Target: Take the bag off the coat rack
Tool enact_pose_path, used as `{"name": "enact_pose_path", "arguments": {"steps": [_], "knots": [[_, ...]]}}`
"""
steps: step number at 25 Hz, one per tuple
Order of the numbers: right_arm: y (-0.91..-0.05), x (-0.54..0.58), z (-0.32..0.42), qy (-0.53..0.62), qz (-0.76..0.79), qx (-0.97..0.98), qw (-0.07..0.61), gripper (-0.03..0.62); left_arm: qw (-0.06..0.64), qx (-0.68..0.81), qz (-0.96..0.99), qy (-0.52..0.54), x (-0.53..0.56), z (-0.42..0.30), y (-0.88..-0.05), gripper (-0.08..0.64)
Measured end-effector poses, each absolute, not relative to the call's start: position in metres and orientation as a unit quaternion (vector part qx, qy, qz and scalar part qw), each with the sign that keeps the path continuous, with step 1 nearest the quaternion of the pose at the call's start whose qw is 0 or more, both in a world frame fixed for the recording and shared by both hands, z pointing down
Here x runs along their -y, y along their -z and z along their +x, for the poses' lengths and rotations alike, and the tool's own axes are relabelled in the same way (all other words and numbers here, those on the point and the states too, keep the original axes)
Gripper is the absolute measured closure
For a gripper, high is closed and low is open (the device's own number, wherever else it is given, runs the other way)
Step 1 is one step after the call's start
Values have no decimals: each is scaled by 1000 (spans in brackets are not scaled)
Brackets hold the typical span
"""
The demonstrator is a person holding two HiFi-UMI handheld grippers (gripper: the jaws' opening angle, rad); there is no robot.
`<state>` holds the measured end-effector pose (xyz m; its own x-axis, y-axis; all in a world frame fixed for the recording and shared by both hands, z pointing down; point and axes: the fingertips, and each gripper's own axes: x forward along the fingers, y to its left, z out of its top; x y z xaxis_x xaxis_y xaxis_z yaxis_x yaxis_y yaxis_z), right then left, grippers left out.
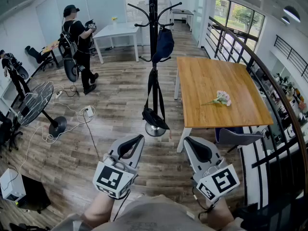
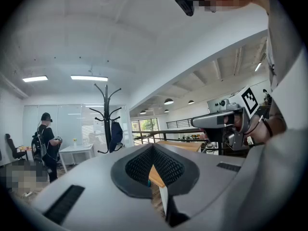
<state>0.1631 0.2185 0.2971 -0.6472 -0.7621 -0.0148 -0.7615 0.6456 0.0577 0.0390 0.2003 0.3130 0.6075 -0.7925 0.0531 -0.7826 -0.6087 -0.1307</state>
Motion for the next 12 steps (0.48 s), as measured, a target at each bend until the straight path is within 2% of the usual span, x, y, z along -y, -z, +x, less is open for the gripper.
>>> {"name": "enact_pose_path", "arguments": {"steps": [12], "knots": [[-303,-212,183,11,422,907,-18,555,54,-441,-893,64,-190,54,-313,545]]}}
